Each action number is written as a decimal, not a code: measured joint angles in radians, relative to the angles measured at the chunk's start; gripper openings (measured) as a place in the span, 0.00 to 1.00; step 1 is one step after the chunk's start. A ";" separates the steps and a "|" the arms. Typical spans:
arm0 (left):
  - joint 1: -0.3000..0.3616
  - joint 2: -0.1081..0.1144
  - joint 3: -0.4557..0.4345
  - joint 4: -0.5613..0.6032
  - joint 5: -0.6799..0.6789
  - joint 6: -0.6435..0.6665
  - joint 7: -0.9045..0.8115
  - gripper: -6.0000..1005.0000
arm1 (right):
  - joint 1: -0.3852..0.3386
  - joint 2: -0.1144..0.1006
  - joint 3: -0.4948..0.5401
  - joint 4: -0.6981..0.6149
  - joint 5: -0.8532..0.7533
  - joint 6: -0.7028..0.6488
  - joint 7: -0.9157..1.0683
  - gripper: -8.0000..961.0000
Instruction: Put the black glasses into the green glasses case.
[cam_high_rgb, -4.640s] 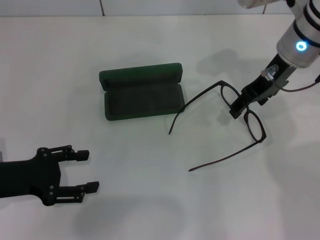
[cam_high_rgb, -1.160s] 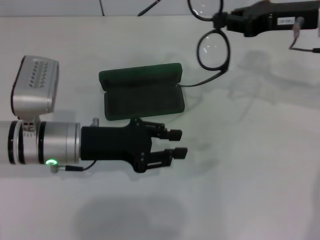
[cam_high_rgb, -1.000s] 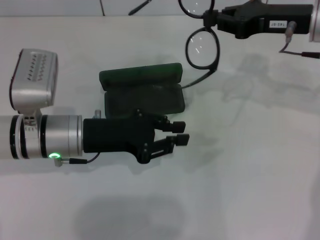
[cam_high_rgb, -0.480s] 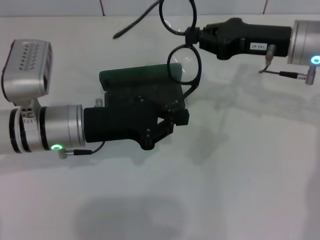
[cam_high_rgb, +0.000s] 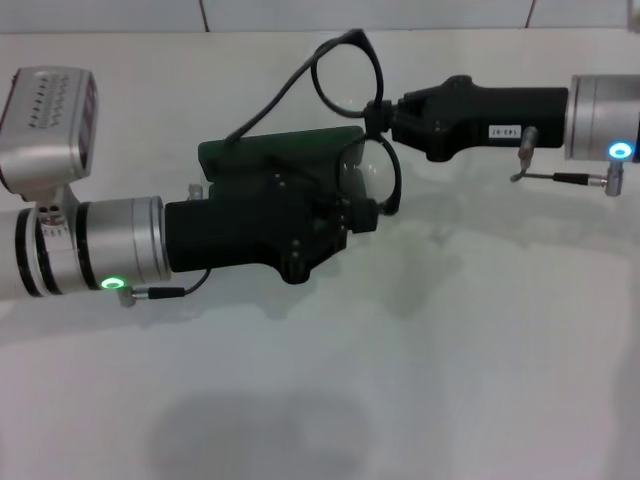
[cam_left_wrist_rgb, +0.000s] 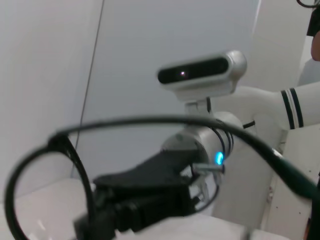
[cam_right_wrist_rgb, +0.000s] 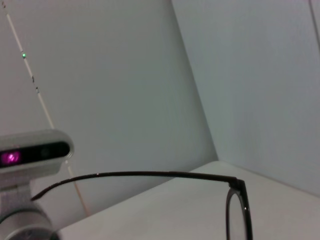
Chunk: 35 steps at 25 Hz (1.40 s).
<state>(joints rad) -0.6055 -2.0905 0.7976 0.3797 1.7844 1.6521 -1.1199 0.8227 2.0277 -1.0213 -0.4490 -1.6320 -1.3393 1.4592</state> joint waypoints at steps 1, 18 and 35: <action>-0.001 0.000 -0.001 0.001 -0.001 0.000 0.000 0.01 | 0.000 -0.001 -0.011 0.003 0.000 -0.003 0.000 0.06; -0.034 0.000 -0.003 0.000 -0.014 -0.010 0.000 0.01 | -0.033 0.000 -0.052 0.007 0.002 -0.102 -0.037 0.06; -0.028 0.000 -0.004 0.003 -0.014 -0.006 -0.004 0.01 | -0.058 -0.008 -0.040 -0.004 0.030 -0.100 -0.048 0.07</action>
<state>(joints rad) -0.6334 -2.0901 0.7934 0.3826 1.7701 1.6457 -1.1238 0.7642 2.0199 -1.0613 -0.4532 -1.6019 -1.4395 1.4109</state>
